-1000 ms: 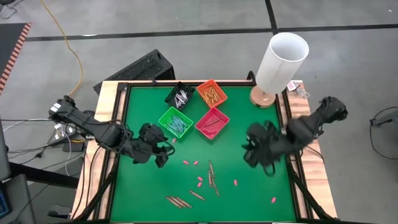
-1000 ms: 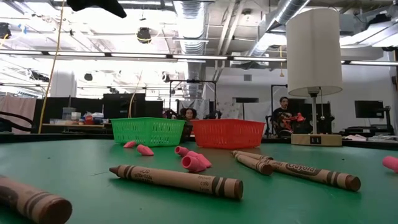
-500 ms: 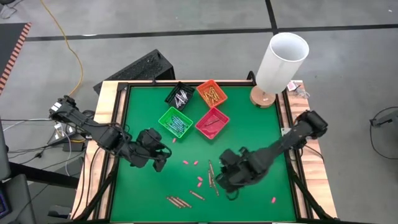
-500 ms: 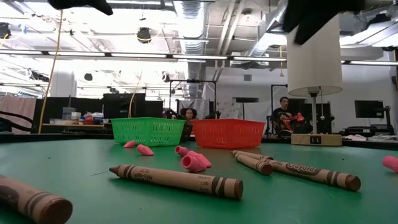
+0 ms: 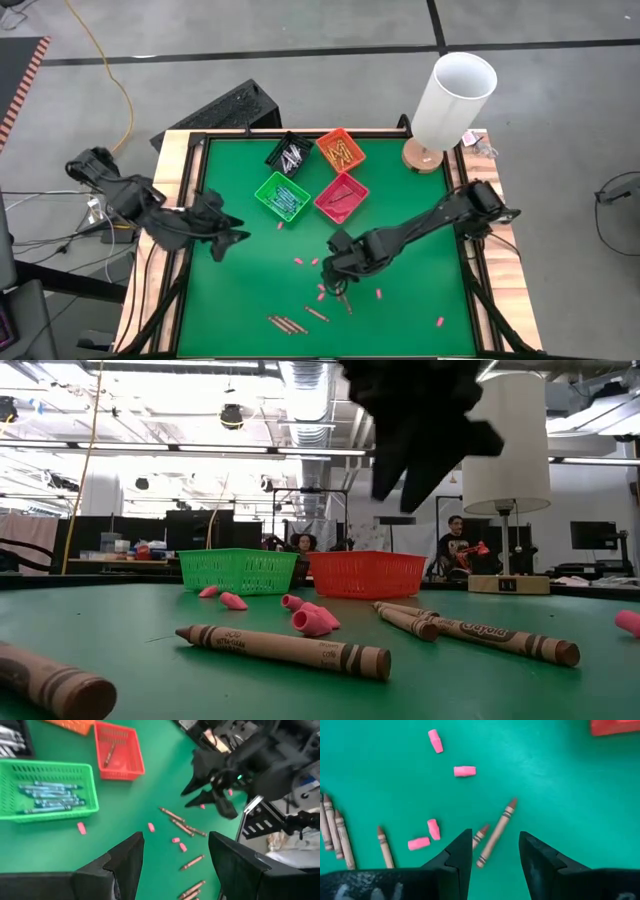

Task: Sort crayons
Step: Put the brown crayon into the bin

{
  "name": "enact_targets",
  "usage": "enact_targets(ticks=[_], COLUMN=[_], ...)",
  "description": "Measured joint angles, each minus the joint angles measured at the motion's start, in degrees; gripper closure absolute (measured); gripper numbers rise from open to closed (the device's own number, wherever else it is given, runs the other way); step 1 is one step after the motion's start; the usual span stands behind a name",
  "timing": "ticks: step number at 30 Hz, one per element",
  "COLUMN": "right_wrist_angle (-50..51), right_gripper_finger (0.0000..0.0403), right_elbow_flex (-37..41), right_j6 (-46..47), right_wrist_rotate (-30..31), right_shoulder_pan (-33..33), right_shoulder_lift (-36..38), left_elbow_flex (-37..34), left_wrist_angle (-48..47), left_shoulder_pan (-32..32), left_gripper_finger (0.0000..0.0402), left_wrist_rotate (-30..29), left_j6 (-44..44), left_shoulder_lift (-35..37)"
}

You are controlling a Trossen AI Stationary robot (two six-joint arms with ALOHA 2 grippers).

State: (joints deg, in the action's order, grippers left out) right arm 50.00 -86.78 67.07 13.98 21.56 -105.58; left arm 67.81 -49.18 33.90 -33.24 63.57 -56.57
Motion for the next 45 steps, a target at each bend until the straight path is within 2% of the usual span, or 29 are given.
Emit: enact_targets(ticks=[8, 17, 24, 35, 45], right_wrist_angle=[-3.14, -2.20, -1.82, -1.62, -2.15], right_gripper_finger=[0.0246, 0.0246, 0.0247, 0.0301, 0.0305], right_elbow_flex=[-0.04, -0.02, -0.02, -0.02, -0.02], right_j6=[0.84, 1.88, 1.90, -0.16, -1.17], right_wrist_rotate=[-3.47, -5.54, -6.71, -8.03, -7.84], right_shoulder_pan=[-2.30, -3.37, -4.39, -5.52, -5.92], right_shoulder_lift=[-5.79, -9.86, -10.08, -10.08, -10.08], left_elbow_flex=[0.00, 0.00, 0.00, 0.00, 0.00], left_wrist_angle=[-7.66, -7.98, -8.05, -8.65, -10.59], left_shoulder_pan=[3.32, 3.62, 3.60, 4.09, 4.10], left_gripper_finger=[0.0189, 0.0189, 0.0189, 0.0189, 0.0189], left_wrist_rotate=[-6.15, -6.41, -6.26, -6.27, -6.22], left_j6=[1.20, -1.48, -2.71, -2.94, -2.94], left_shoulder_lift=[4.98, 5.05, 4.95, 4.95, 4.95])
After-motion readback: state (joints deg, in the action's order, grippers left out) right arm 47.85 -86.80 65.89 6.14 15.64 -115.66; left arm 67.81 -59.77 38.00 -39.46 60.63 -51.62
